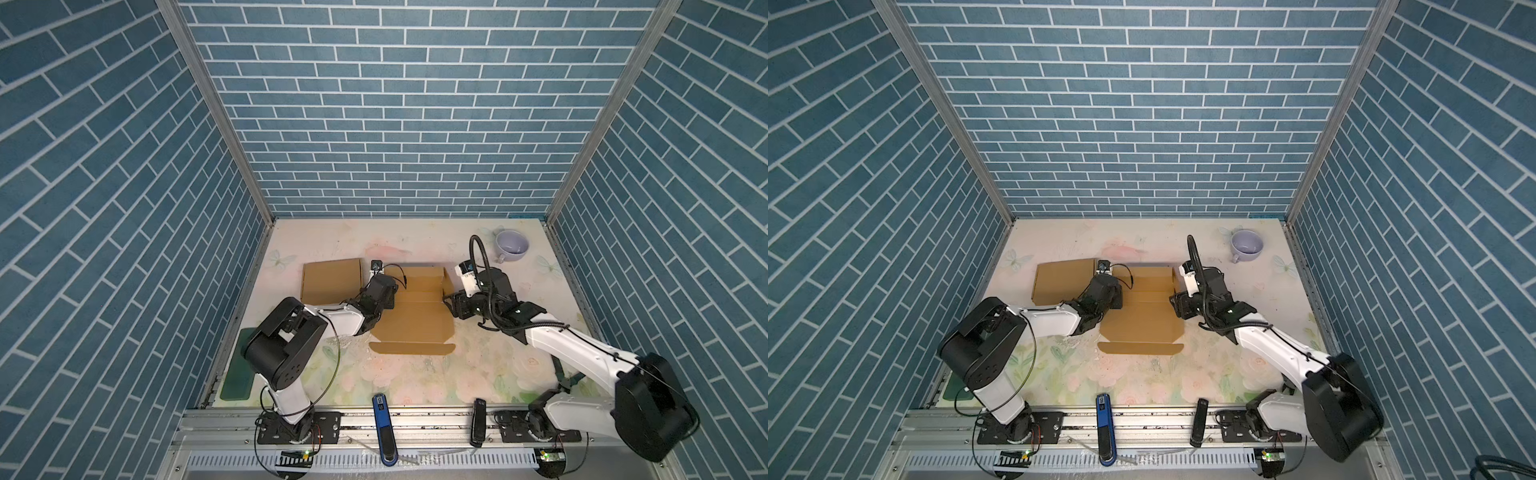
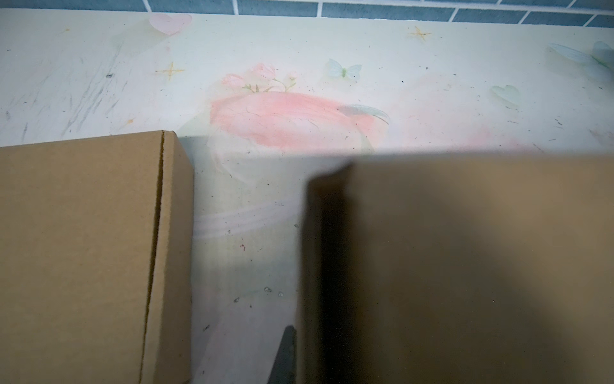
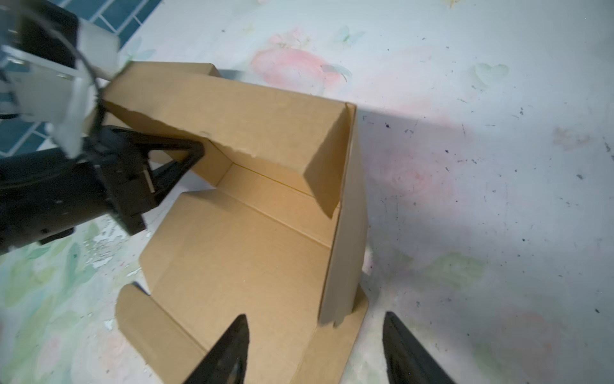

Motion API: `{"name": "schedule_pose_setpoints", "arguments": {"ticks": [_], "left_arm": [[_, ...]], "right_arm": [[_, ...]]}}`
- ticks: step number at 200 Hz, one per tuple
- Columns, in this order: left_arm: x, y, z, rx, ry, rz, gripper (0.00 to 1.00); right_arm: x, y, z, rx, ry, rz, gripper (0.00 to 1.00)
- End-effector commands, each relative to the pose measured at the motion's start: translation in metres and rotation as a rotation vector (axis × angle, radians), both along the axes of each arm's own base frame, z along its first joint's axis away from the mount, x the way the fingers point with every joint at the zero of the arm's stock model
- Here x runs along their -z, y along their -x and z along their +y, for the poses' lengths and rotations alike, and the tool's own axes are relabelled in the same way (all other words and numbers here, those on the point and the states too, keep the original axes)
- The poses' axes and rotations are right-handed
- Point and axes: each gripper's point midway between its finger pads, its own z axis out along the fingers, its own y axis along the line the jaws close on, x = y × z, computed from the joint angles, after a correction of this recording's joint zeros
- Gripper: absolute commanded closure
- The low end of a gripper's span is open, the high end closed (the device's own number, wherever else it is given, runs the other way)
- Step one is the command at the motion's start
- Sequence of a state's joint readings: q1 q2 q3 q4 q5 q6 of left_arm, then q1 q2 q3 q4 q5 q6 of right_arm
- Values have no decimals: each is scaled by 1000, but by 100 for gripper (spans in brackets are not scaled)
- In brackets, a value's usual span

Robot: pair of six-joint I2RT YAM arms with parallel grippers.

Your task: Fold the paper box

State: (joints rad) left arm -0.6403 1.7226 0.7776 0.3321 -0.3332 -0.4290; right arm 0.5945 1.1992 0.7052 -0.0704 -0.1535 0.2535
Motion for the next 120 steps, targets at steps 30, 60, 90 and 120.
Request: {"name": "schedule_pose_setpoints", "arguments": {"ticks": [30, 60, 90, 120], "left_arm": [[14, 10, 6, 3, -50, 63, 100], [15, 10, 5, 7, -49, 67, 100], [14, 10, 5, 9, -53, 67, 100], [15, 10, 5, 7, -56, 71, 100]], "right_arm": [[-14, 38, -40, 56, 54, 18, 37], [-10, 20, -68, 199, 113, -10, 36], [5, -8, -81, 276, 129, 14, 38], [22, -27, -63, 186, 130, 40, 40]]}}
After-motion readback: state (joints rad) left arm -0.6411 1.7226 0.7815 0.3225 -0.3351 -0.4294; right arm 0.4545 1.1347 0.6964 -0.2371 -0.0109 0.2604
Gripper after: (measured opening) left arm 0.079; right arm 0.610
